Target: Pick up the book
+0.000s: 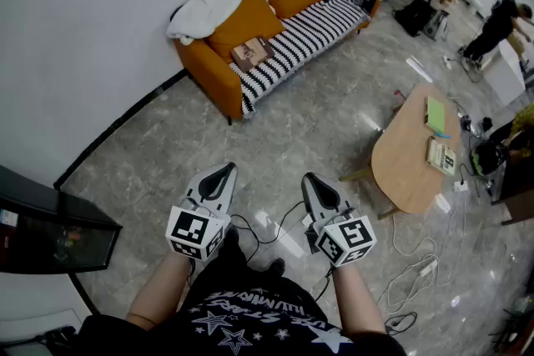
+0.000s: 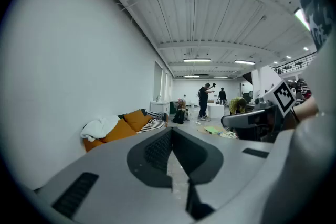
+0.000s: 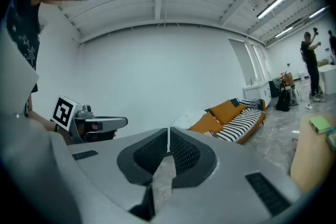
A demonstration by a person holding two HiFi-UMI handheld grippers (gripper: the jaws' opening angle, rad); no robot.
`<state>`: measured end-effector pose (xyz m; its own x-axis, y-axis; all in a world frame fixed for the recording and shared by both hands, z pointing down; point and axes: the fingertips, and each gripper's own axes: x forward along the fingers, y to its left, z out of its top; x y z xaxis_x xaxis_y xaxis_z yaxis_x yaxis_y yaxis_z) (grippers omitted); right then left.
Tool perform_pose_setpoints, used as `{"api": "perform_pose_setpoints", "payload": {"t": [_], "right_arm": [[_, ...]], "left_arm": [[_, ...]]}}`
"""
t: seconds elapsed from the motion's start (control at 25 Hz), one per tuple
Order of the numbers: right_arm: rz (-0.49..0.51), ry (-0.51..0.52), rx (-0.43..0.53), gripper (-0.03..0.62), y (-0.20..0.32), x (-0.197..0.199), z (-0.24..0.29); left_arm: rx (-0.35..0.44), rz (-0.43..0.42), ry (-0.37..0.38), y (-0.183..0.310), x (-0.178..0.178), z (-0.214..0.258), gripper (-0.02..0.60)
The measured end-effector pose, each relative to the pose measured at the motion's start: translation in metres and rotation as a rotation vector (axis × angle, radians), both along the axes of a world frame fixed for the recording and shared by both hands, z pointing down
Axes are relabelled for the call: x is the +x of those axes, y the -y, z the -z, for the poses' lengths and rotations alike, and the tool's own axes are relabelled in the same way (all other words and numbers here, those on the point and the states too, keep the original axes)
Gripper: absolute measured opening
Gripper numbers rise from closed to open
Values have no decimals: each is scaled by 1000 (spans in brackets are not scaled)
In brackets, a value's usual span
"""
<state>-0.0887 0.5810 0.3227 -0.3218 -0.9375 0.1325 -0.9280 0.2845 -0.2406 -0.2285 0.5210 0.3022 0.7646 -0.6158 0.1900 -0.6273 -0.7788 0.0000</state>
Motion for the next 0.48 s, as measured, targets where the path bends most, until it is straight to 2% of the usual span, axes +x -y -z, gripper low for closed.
{"api": "perform_pose_setpoints", "payload": {"t": [0.24,0.48], "right_arm": [[-4,12,-6,32,-22,7,0],[-8,17,17,32,-26,14,10]], "left_arm": [[4,-37,6,-26,12,4,6],[38,-20,7,-28,14,14,6]]}}
